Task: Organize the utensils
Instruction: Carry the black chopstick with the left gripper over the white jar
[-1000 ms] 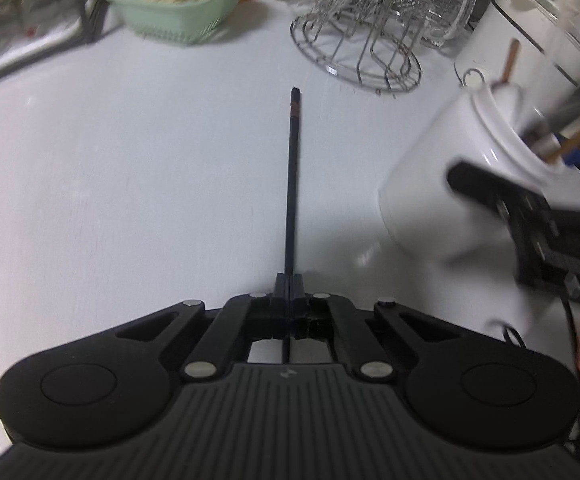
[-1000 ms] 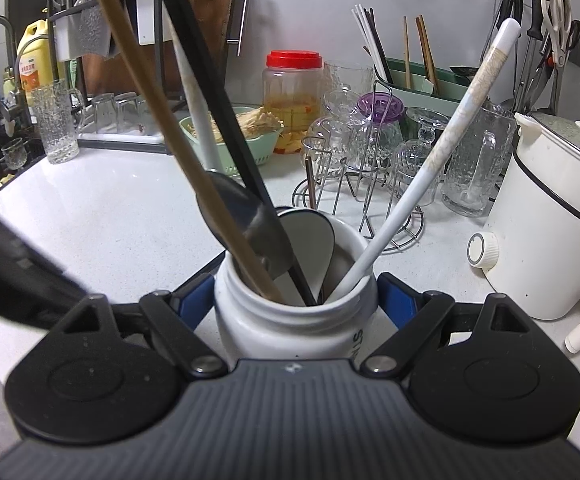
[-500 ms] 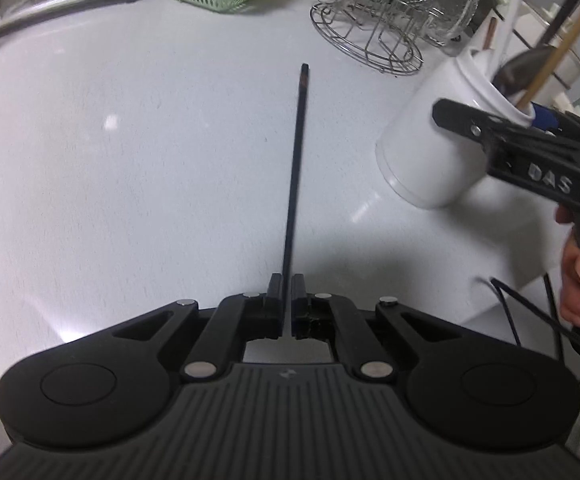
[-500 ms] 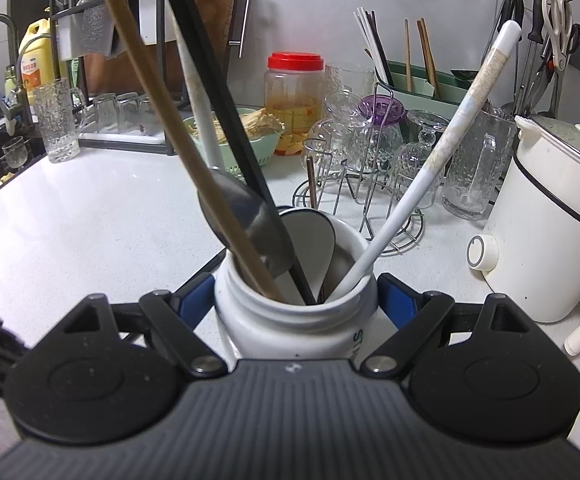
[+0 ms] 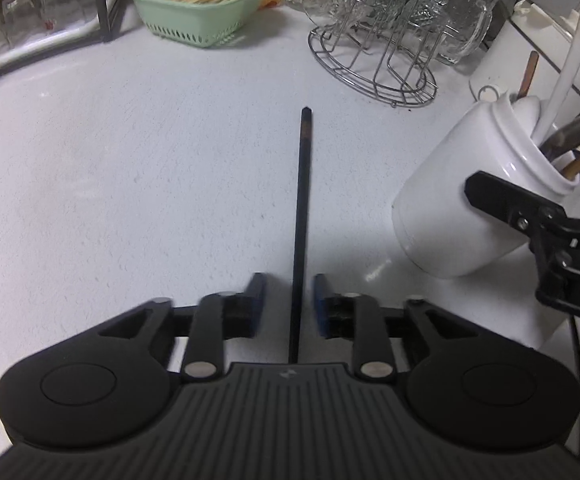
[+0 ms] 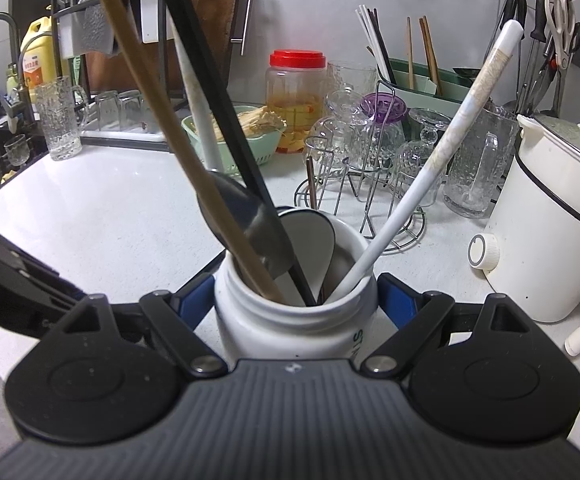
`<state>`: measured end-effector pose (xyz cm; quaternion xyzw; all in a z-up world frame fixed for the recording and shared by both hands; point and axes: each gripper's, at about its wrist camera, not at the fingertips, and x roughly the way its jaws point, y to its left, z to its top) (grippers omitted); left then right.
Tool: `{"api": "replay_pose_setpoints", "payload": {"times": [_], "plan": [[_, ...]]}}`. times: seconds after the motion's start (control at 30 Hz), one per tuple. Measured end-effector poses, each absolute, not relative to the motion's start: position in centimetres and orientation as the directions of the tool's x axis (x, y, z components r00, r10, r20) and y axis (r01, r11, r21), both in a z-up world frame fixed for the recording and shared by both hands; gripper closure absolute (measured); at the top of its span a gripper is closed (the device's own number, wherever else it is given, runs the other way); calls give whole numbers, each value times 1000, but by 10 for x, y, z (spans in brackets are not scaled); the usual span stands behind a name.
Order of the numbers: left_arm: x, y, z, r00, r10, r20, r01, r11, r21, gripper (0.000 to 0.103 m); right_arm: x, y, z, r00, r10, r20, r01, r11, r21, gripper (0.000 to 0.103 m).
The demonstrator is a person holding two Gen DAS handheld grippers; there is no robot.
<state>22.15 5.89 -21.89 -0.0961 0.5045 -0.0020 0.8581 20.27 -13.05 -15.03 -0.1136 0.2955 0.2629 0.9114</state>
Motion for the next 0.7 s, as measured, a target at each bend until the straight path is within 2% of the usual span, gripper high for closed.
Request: {"api": "replay_pose_setpoints", "payload": {"times": [0.13,0.27,0.53,0.63,0.7], "plan": [[227,59,-218,487,-93,-869,-91,984,-156,63,203,-130,-151,689,410,-597,-542,839,-49,14],[228,63,-218,493,-110,-863,-96,979,-180,56,203,-130,-150,687,412,-599,-547,836,-53,14],[236,57,-218,476,-89,-875,-94,984,-152,56,202,-131,-151,688,415,-595,-549,834,-53,14],[238,50,-218,473,-63,-879,-74,991,-111,60,202,-130,-151,689,413,-596,-546,836,-52,14],[238,45,-218,465,-36,-884,-68,995,-76,77,202,-130,-151,689,414,-595,-547,836,-52,14]]}}
